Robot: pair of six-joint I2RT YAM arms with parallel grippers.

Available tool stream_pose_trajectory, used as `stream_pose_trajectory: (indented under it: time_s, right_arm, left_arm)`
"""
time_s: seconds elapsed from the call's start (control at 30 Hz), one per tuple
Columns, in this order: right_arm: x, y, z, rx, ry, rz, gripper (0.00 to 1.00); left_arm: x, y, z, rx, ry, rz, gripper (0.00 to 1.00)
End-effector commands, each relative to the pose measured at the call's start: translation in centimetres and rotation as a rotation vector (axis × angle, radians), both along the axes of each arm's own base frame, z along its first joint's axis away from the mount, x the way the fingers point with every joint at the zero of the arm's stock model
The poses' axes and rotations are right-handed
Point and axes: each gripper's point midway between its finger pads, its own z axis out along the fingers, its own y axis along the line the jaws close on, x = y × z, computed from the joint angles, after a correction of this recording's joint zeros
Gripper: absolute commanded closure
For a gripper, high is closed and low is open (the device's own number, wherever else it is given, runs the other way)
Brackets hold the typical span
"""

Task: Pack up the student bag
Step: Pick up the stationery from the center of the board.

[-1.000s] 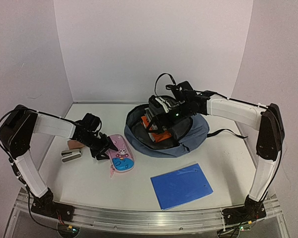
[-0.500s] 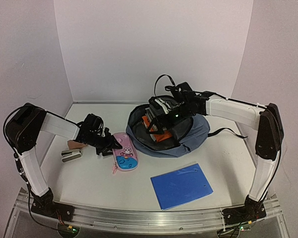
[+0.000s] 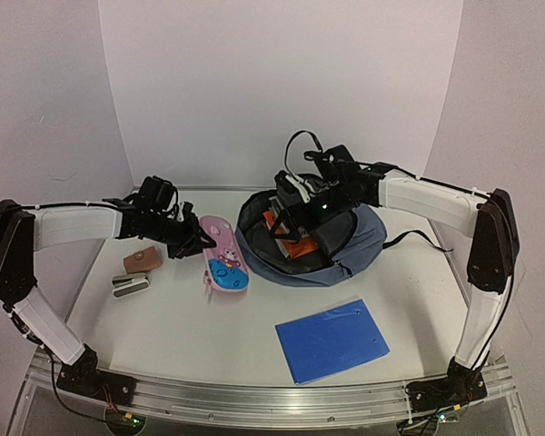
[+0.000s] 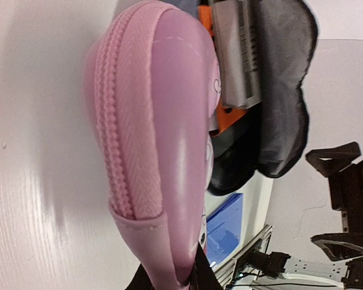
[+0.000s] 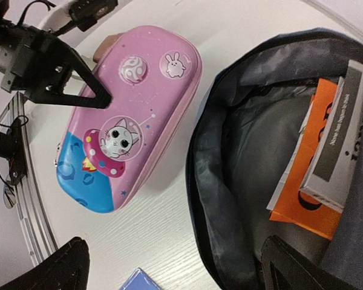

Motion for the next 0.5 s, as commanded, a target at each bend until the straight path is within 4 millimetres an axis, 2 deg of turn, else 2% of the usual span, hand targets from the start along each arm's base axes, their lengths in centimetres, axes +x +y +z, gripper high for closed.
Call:
stream_pose_trajectory:
  time_s: [0.0, 0.1, 0.17, 0.27, 0.47]
  right_arm:
    - [3.9, -2.0, 3.7, 0.03, -0.088, -0.102, 0.02]
    - [5.6, -4.0, 3.8, 0.013, -0.097, -0.162, 0.02]
    - [6.5, -5.2, 3.6, 0.001, -0.096, -0.201, 0.02]
    - [7.5, -6.7, 3.5, -0.001, -0.088, -0.245, 0.02]
    - [8.1, -8.0, 3.0, -0.013, -0.082, -0.277, 0.02]
  left_arm:
    - [2.7, -1.6, 9.2, -0.103, -0.165, -0.005, 1.0]
    - [4.7, -2.7, 10.4, -0.118, -0.156, 0.015, 1.0]
    - [6.6, -3.5, 9.9, -0.11, -0.131, 0.039, 1.0]
    - [9.0, -5.3, 10.2, -0.101, -0.136, 0.043, 1.0]
    - [12.9, -7.9, 5.4, -0.023, 0.007, 0.099, 1.0]
